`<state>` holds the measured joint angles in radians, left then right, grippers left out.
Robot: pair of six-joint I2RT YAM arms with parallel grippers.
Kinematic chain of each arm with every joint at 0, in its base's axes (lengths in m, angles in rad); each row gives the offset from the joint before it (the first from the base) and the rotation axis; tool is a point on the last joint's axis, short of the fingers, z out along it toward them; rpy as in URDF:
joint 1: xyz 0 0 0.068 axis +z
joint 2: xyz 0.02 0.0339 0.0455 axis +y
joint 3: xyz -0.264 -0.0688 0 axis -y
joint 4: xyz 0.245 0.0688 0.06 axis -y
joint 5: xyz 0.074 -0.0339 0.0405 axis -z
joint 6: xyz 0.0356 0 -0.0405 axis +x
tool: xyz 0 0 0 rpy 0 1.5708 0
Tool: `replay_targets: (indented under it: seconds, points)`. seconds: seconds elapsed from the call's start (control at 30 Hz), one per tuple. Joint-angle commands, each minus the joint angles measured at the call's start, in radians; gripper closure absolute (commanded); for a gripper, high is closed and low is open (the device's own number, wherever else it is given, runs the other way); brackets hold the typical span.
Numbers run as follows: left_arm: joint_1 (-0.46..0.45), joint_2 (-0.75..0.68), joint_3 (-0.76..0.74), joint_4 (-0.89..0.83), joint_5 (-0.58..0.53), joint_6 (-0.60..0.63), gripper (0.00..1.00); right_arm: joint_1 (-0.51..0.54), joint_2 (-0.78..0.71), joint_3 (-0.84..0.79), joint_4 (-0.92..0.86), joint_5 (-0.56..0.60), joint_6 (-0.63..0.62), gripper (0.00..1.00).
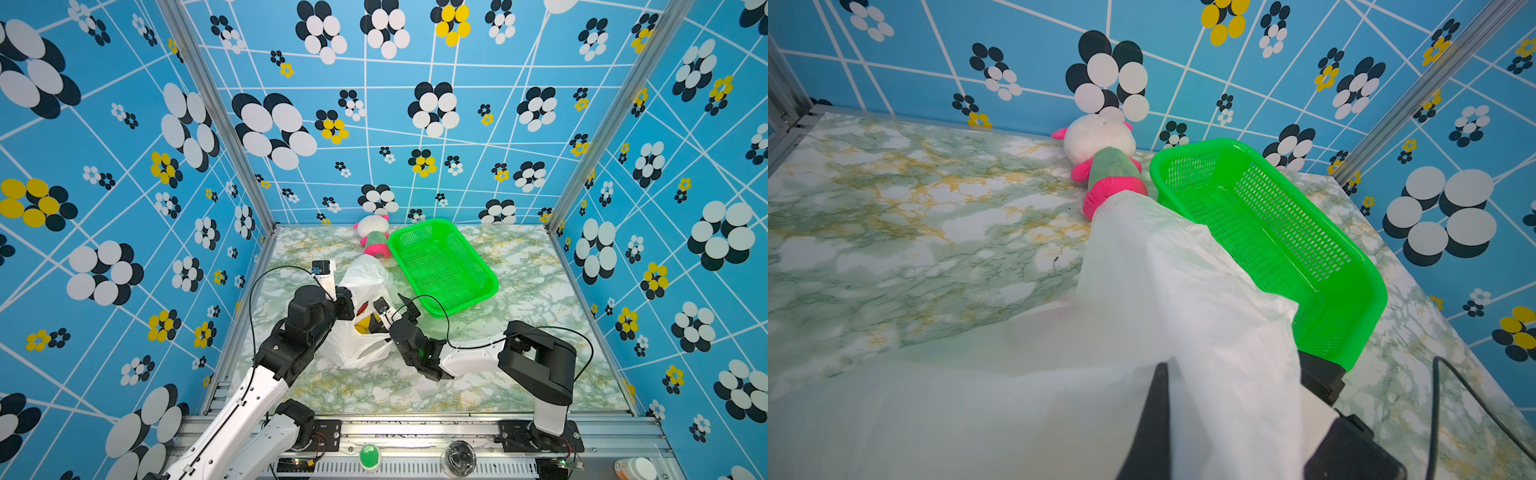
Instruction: Untie the knot of the plastic bag and take out the fruit
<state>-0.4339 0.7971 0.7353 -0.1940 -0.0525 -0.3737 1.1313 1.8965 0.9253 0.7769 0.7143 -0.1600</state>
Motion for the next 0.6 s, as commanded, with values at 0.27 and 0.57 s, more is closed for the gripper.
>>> replay_targets:
  seconds: [0.27, 0.57]
  points:
    - [0.003, 0.000, 0.007, 0.001, -0.011, 0.014, 1.00, 0.004, -0.194, -0.318, 0.479, 0.050, 0.004, 0.07]
    - [0.004, -0.005, 0.010, -0.010, -0.023, 0.014, 1.00, 0.004, -0.255, -0.476, 0.587, 0.094, 0.001, 0.21]
